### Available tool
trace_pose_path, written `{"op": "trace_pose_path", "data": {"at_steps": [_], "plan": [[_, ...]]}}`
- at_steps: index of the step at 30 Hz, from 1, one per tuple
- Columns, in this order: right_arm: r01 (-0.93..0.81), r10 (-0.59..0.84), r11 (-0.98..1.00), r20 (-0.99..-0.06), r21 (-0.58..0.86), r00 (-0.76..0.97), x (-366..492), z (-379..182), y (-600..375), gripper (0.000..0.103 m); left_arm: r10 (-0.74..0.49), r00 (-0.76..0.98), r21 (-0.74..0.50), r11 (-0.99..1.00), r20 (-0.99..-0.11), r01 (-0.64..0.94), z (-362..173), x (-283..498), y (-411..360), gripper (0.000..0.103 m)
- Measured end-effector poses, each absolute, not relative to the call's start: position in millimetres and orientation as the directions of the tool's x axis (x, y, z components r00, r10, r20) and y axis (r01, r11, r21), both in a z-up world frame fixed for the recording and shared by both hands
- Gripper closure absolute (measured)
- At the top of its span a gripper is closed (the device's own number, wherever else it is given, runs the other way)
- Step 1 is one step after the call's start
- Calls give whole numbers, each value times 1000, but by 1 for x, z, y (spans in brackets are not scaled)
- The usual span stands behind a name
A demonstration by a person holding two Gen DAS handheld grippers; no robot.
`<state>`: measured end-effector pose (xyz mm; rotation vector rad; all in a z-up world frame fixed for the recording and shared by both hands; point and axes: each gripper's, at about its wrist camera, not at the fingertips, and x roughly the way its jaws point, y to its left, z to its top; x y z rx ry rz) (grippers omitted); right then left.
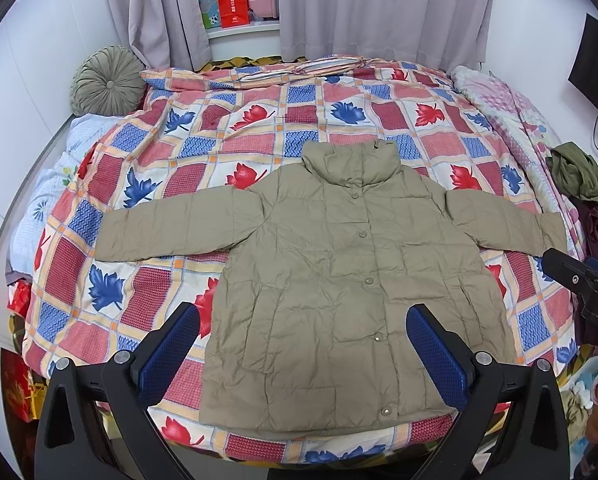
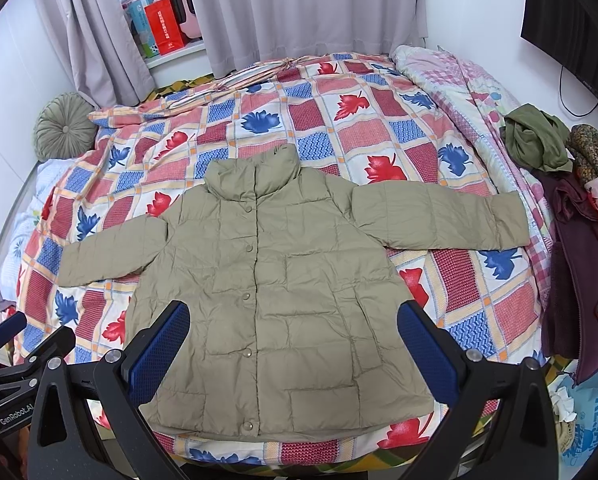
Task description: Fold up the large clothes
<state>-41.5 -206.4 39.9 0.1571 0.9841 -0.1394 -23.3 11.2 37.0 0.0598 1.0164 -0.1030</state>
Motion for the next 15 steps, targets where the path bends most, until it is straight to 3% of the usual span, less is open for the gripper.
{"op": "trace_pose_path", "data": {"at_steps": [15], "plan": [[189, -46, 979, -837, 69, 545, -40, 40, -207, 0, -58, 520, 2, 993, -852, 114, 38, -21, 11, 0]]}}
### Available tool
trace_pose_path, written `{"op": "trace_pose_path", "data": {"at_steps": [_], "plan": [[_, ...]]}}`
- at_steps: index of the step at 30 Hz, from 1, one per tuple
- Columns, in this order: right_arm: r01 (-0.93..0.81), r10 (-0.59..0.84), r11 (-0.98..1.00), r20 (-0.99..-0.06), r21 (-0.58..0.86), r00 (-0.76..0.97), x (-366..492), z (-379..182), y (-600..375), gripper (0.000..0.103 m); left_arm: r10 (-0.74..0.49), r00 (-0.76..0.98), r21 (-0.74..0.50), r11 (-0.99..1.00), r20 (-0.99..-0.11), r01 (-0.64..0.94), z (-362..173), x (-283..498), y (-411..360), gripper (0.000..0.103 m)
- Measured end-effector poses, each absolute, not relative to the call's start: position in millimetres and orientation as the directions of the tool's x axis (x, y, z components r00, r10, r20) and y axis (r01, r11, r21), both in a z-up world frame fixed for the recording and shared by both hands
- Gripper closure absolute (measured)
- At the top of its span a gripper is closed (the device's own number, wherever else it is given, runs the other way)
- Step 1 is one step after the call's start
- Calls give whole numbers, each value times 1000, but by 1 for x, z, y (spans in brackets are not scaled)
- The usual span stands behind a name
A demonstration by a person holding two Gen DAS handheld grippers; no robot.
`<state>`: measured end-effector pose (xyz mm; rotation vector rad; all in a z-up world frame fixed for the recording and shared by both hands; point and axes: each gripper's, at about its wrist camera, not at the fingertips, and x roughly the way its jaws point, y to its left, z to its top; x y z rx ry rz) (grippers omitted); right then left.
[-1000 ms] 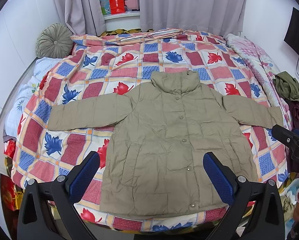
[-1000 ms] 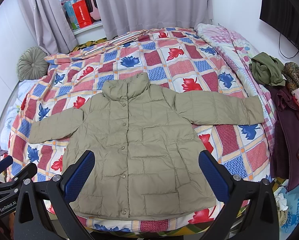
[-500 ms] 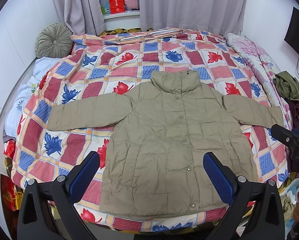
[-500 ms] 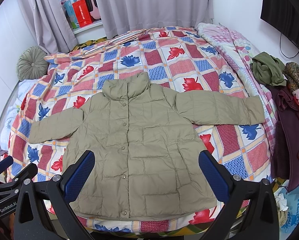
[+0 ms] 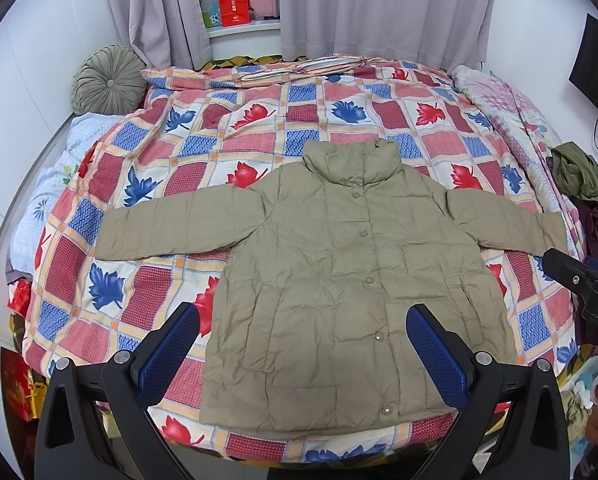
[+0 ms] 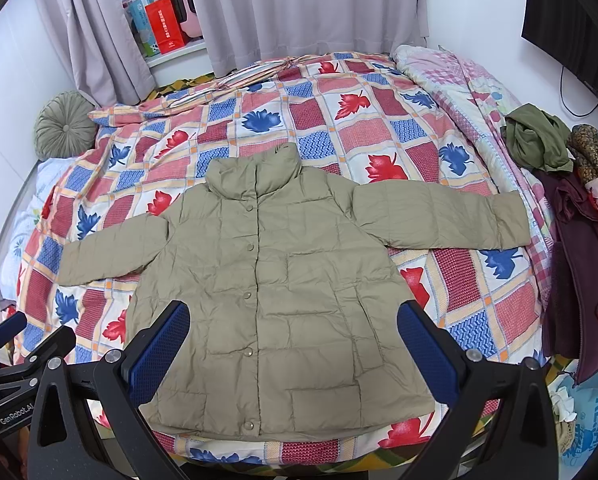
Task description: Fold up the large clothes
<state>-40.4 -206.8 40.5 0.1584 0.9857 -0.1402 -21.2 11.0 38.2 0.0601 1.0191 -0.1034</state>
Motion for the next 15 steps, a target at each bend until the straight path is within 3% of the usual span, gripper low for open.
{"op": "trace_pose_path", "data": {"at_steps": [15], "plan": [[188, -45, 980, -837, 70, 545, -40, 41, -207, 0, -58, 518, 1, 993, -853, 114, 40, -19, 11, 0]]}}
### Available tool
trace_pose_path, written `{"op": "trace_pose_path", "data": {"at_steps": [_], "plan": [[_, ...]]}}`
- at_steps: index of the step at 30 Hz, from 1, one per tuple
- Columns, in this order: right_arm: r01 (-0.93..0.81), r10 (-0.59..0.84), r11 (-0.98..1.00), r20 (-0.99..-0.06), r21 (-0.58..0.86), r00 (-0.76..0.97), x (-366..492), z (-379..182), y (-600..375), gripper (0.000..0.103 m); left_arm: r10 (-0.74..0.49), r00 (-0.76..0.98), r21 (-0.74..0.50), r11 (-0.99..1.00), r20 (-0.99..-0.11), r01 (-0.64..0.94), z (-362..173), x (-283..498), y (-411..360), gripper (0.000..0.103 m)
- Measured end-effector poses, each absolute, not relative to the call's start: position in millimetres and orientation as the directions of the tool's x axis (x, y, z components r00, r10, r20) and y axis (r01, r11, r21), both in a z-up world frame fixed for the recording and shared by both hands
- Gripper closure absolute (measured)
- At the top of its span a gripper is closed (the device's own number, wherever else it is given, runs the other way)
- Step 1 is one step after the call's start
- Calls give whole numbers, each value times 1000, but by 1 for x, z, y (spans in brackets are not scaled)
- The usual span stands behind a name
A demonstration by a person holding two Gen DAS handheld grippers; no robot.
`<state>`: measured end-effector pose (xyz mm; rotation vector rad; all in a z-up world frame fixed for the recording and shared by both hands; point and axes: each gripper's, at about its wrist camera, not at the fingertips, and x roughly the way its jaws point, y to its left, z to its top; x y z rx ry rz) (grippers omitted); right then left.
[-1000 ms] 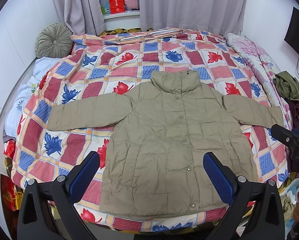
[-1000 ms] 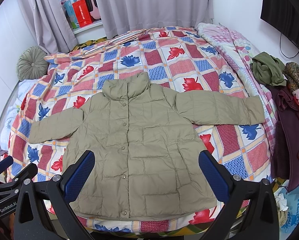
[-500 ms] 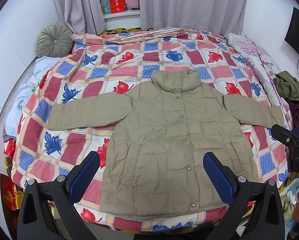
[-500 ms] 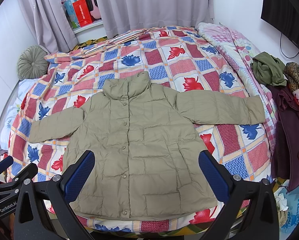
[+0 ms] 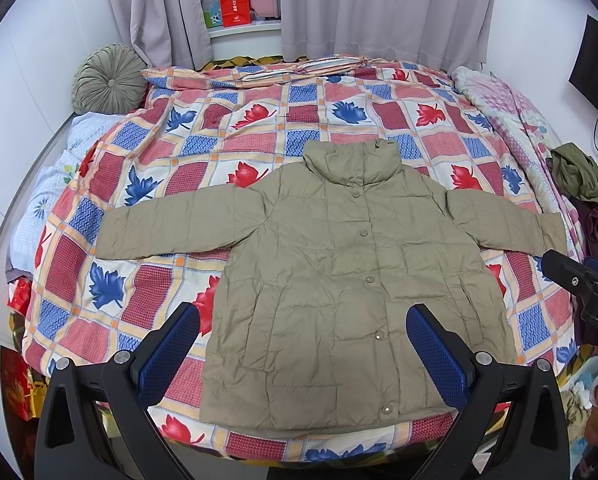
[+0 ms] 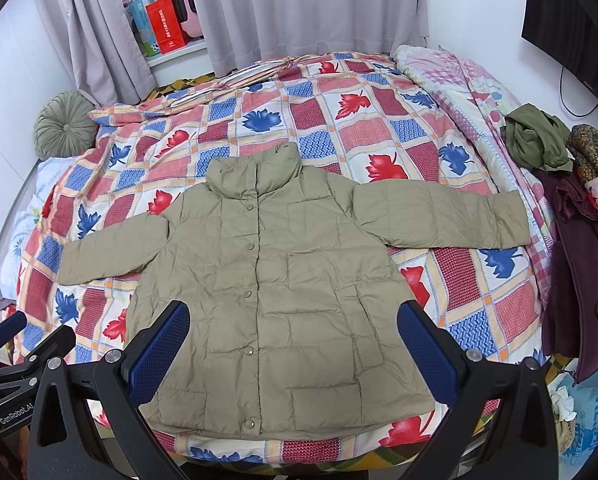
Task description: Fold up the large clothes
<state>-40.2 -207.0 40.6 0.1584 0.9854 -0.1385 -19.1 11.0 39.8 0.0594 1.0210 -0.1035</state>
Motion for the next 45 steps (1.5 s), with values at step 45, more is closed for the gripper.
{"op": "trace_pose_path", "data": {"at_steps": [45], "plan": [[15, 142, 988, -949, 152, 280, 27, -94, -85, 0, -342, 401, -420, 899, -850, -125, -150, 105, 209, 0]]}}
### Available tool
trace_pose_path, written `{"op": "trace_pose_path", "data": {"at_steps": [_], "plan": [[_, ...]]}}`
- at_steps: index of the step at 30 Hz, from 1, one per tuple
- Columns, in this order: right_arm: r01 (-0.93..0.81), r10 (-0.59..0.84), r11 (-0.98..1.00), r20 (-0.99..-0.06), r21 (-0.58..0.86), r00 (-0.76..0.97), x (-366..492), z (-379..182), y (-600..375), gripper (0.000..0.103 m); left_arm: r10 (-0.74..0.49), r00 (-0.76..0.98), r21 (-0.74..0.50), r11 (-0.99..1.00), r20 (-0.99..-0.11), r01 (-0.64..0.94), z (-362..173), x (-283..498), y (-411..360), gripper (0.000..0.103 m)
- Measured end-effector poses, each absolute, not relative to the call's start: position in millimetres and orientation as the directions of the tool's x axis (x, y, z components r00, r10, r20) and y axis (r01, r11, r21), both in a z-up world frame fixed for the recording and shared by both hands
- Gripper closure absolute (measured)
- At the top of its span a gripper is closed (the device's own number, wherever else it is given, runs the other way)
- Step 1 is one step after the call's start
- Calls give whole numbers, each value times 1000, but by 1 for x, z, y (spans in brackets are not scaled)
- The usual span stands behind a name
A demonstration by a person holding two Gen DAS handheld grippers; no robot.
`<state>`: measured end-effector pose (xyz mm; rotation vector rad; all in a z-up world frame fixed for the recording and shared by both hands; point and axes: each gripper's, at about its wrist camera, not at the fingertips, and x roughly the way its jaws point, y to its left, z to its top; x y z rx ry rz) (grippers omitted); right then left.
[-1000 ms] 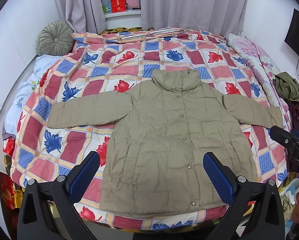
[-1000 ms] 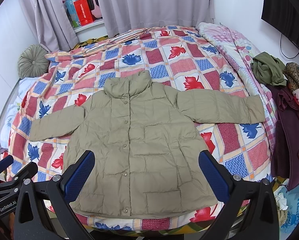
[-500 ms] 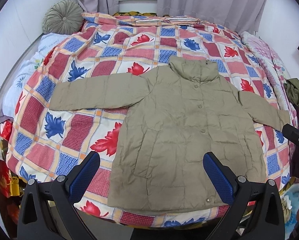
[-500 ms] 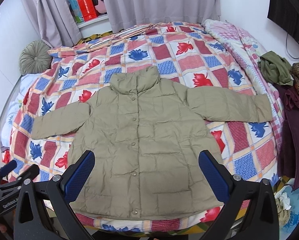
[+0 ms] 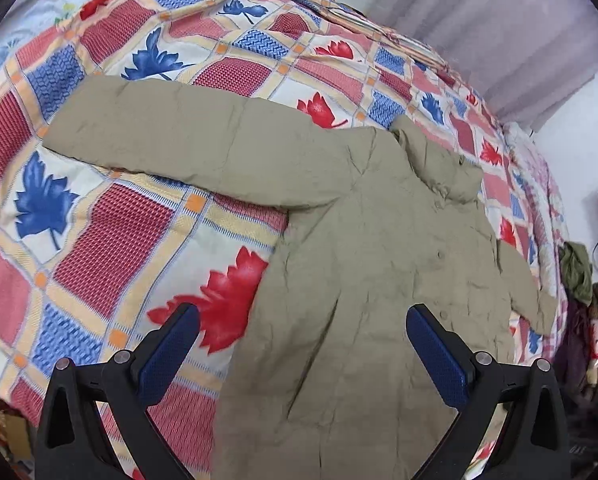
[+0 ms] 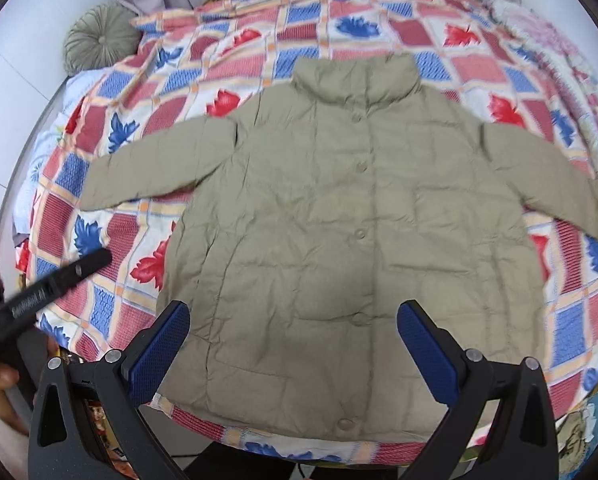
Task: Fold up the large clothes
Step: 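Grasp the jacket sleeve with the left gripper and fold it across the front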
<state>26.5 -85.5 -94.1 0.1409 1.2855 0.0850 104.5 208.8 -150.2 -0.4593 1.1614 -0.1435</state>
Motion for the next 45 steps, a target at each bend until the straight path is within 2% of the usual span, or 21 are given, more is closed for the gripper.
{"op": "trace_pose_path", "data": {"at_steps": [3, 10, 16, 21, 23, 25, 26, 27, 28, 29, 30, 31, 32, 37, 40, 45], "plan": [[1, 132, 991, -963, 136, 235, 40, -130, -75, 0, -390, 453, -512, 839, -802, -186, -182, 137, 242, 0], [-41, 140, 990, -965, 134, 224, 72, -178, -56, 0, -419, 507, -615, 723, -753, -315, -247, 200, 303, 0], [-49, 170, 985, -951, 163, 257, 103, -194, -42, 0, -372, 505, -581, 731, -779, -358, -272, 235, 331, 0], [-61, 193, 981, -934, 184, 300, 138, -196, -31, 0, -265, 517, -510, 753, -814, -417, -281, 263, 356, 0], [-51, 212, 977, -923, 207, 321, 154, -197, -27, 0, -220, 504, -474, 754, -835, -455, -285, 272, 363, 14], [-33, 228, 972, -913, 231, 338, 172, -201, -23, 0, -203, 478, -444, 764, -855, -469, -290, 275, 367, 62], [-24, 239, 969, -908, 246, 345, 180, -203, -21, 0, -213, 480, -449, 769, -851, -455, -290, 277, 368, 78], [-14, 250, 965, -901, 262, 354, 187, -206, -18, 1, -220, 477, -449, 774, -851, -445, -289, 280, 369, 88], [-6, 261, 961, -895, 278, 361, 193, -208, -16, 9, -211, 478, -439, 784, -853, -439, -284, 279, 367, 93], [1, 272, 957, -893, 291, 358, 201, -212, -12, 35, -187, 486, -418, 803, -854, -426, -277, 279, 366, 94], [10, 277, 954, -898, 298, 343, 207, -217, -9, 54, -164, 496, -396, 822, -853, -409, -268, 277, 363, 94], [34, 289, 948, -902, 316, 319, 215, -225, -6, 85, -141, 512, -375, 841, -847, -389, -256, 274, 359, 94], [55, 318, 935, -895, 351, 313, 221, -231, -5, 89, -120, 533, -355, 861, -837, -364, -243, 271, 355, 94], [65, 422, 883, -847, 465, 323, 237, -253, 7, 91, -75, 628, -268, 938, -775, -219, -179, 259, 322, 94], [98, 478, 849, -833, 520, 280, 246, -279, 17, 91, -119, 670, -260, 959, -733, -114, -149, 256, 293, 94], [158, 490, 833, -840, 530, 233, 249, -299, 22, 92, -231, 694, -251, 965, -682, 74, -113, 252, 218, 94]]}}
